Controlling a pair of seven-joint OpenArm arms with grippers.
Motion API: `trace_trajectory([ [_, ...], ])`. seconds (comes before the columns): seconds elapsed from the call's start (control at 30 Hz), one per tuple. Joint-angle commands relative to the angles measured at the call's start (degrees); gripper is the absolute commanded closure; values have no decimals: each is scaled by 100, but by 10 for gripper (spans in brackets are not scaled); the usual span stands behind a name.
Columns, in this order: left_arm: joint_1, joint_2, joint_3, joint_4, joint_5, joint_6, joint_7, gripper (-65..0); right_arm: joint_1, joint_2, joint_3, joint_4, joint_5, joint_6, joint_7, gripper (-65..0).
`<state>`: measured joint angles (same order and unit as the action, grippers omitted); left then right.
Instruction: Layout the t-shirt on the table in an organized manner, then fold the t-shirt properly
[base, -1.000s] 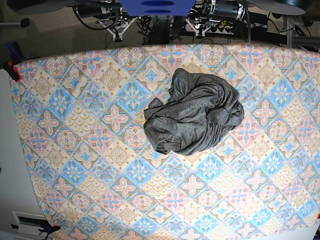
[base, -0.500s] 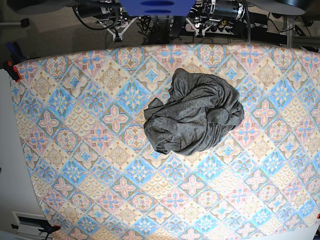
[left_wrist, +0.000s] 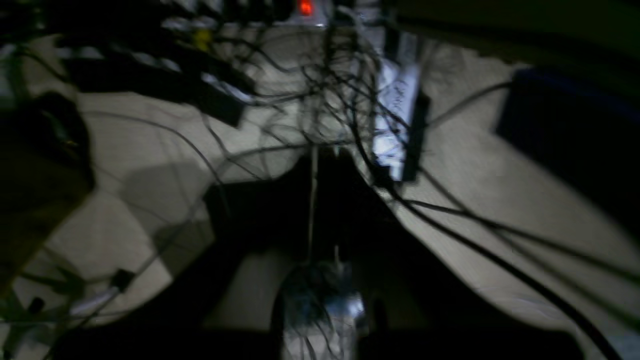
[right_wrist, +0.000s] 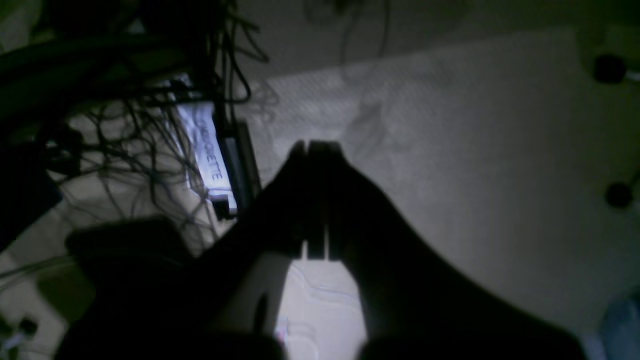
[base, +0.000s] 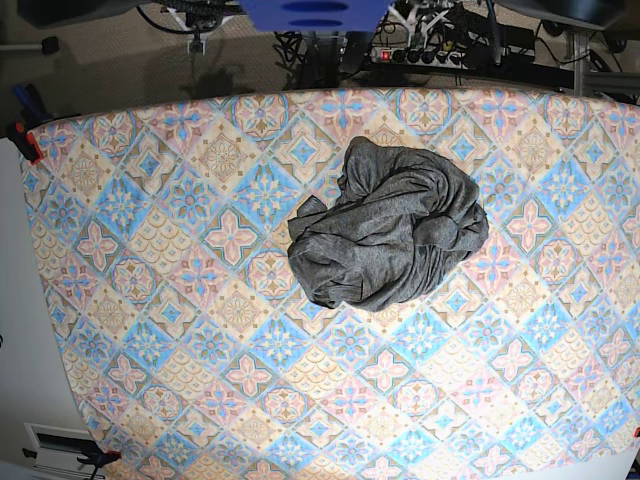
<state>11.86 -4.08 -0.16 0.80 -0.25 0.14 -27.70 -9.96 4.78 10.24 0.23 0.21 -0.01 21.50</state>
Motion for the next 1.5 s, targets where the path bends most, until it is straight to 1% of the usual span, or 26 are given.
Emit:
trace_trajectory([
  [0.0, 93, -71, 3, -5, 21, -1, -337, 0, -108, 28, 9, 17, 19, 5, 299, 0],
  [0.07, 243, -98, 12, -23, 30, -1, -970, 0, -284, 28, 9, 25, 19, 5, 861, 0],
  [0.23, 612, -115, 21, -23, 30, -1, -2737, 0, -723, 28, 9, -19, 19, 5, 2725, 0],
  [0.3, 718, -115, 30, 4, 38, -1, -3423, 0, -873, 28, 18, -19, 19, 5, 3358, 0],
  [0.43, 946, -133, 30, 470, 30, -1, -3370, 0, -1101, 28, 18, -23, 19, 5, 4466, 0],
  [0.5, 1148, -124, 30, 892, 30, -1, -3379, 0, -1295, 19, 18, 131, 10, 5, 4448, 0],
  [0.57, 1526, -133, 30, 1542, 30, -1, -3379, 0, -1409, 19, 18, 324, 10, 5, 4466, 0],
  [0.67, 2256, -151, 30, 2975, 38, -1, -3379, 0, -1629, 19, 27, 869, 10, -3, 4466, 0],
  [0.77, 2924, -151, 30, 4391, 21, -1, -3362, 0, -2156, 10, 27, 1880, 10, -12, 4466, 0],
  [0.83, 3302, -142, 21, 5199, 12, -1, -3353, 0, -2517, 2, 27, 2883, 10, -12, 4466, 0],
  [0.9, 3540, -133, 12, 5744, -6, -1, -3353, 0, -2859, 2, 27, 3788, 19, -12, 4457, 0],
  [1.03, 3944, -115, 12, 6659, -14, -1, -3353, 0, -3387, 2, 27, 5098, 19, -12, 4448, -3],
  [1.2, 4296, -115, 3, 7758, -14, -1, -3344, 0, -3800, -7, 0, 6127, 10, -3, 4378, -5],
  [1.27, 4419, -115, -6, 8215, -14, -1, -3344, 0, -3967, -7, -17, 6566, 10, 5, 4149, -5],
  [1.37, 4577, -142, -6, 8953, -14, 8, -3318, 0, -4196, -7, -17, 7472, 1, 5, 3411, -5],
  [1.4, 4603, -142, -6, 9199, -23, 8, -3238, 0, -4266, -7, -17, 7806, 1, 5, 3138, -5],
  [1.43, 4656, -142, -6, 9516, -23, 8, -3054, 0, -4354, -7, -17, 8148, 1, 5, 2813, -5],
  [1.47, 4674, -142, -14, 9806, -23, 8, -2808, -14, -4407, -7, -17, 8500, 1, 5, 2540, -5],
])
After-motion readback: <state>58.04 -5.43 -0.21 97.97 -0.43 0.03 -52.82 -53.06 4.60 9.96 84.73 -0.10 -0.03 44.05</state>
